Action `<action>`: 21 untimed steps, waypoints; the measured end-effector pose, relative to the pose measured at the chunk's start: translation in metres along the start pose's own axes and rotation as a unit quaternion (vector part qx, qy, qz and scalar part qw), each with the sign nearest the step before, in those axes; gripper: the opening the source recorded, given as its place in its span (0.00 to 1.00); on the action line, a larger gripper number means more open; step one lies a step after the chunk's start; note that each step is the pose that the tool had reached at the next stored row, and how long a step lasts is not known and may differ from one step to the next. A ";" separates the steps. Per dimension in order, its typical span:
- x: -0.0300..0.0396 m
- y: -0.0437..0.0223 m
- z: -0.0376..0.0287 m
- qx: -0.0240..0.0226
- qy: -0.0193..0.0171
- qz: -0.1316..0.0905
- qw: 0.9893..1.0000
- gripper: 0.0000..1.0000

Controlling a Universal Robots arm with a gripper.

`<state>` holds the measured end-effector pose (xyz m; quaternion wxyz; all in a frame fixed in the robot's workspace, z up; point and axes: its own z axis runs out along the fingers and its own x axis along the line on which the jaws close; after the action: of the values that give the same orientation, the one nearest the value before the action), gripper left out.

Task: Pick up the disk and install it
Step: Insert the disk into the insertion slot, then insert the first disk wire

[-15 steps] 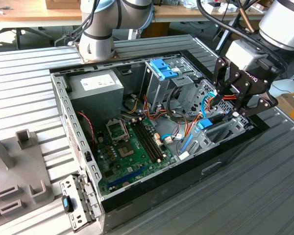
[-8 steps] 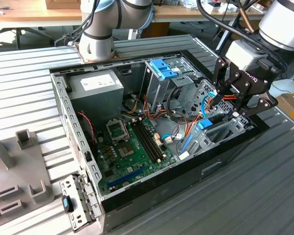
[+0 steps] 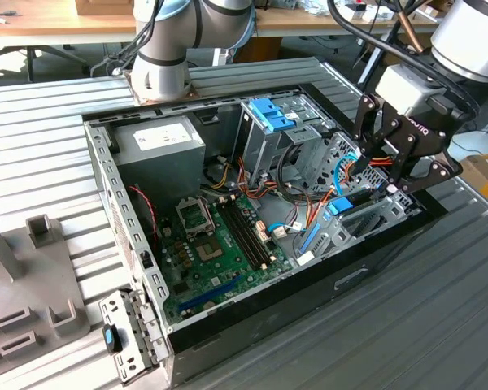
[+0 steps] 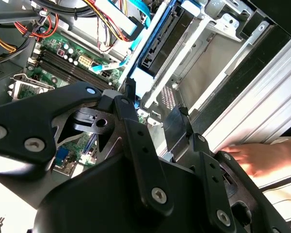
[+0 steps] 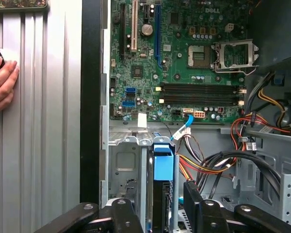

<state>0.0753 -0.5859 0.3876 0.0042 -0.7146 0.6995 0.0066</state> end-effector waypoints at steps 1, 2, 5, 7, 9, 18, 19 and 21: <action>0.0000 0.0000 -0.0001 0.000 0.000 0.000 1.000 0.50; 0.0000 0.0000 -0.0001 0.000 0.000 0.000 1.000 0.50; 0.0000 0.0000 -0.0005 0.000 0.000 0.000 1.000 0.50; 0.0000 0.0000 -0.0008 0.001 -0.003 0.000 1.000 0.50; 0.0000 0.0000 -0.0007 0.001 -0.005 0.000 1.000 0.50; 0.0000 0.0001 -0.0007 0.005 -0.006 0.000 1.000 0.50; 0.0000 0.0001 -0.0007 0.005 -0.006 0.000 1.000 0.50; 0.0000 0.0001 -0.0007 0.005 -0.006 0.000 1.000 0.50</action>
<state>0.0752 -0.5859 0.3882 0.0120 -0.7146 0.6994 0.0074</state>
